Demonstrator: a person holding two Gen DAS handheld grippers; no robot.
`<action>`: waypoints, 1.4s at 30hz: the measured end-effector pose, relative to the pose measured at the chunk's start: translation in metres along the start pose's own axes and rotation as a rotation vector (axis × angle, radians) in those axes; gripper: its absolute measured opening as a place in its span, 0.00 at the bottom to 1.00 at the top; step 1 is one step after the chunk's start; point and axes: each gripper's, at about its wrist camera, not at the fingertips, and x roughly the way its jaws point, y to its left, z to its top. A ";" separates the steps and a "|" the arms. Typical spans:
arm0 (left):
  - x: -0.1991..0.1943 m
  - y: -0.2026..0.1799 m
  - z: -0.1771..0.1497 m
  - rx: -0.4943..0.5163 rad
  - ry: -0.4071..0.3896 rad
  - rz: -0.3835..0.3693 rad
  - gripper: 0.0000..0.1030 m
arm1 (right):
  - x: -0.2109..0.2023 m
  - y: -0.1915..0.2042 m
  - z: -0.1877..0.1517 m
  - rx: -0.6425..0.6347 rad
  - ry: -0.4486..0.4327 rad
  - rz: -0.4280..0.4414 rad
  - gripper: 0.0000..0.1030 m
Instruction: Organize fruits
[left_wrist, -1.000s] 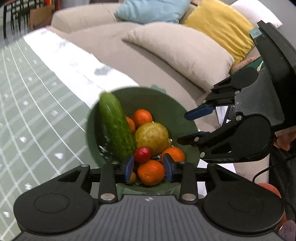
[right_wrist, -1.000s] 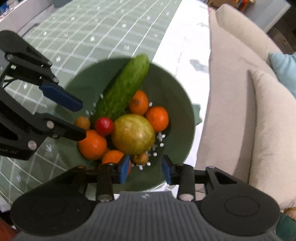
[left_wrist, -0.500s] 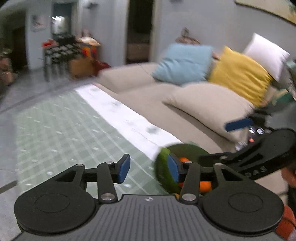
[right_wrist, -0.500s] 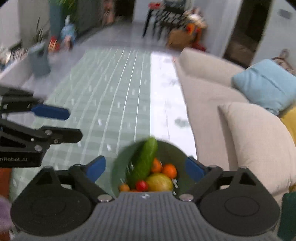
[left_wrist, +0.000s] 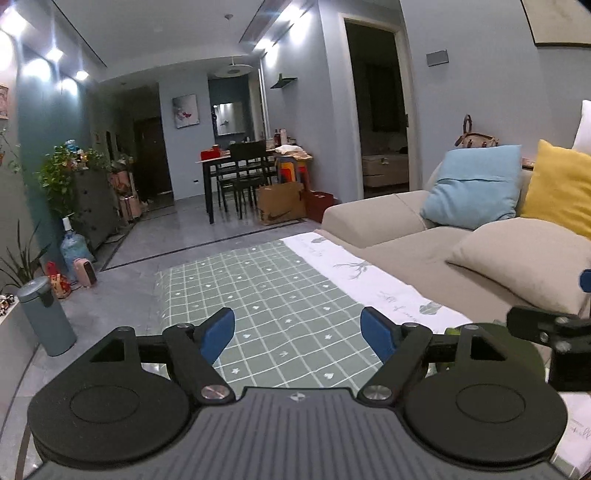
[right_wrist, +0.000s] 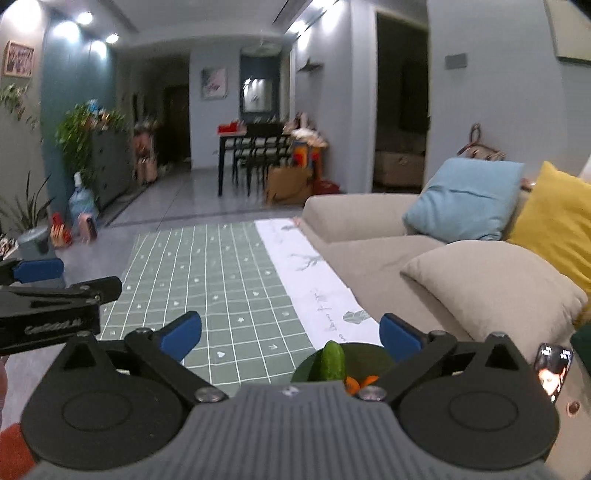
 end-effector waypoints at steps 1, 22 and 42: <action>0.001 0.002 -0.003 -0.007 0.007 -0.002 0.89 | -0.004 0.004 -0.005 0.003 -0.012 -0.013 0.96; 0.001 0.009 -0.093 -0.027 0.270 0.033 0.91 | 0.006 0.018 -0.106 -0.023 0.085 -0.076 0.96; 0.000 0.004 -0.097 -0.008 0.283 0.030 0.91 | 0.013 0.012 -0.116 0.010 0.103 -0.040 0.96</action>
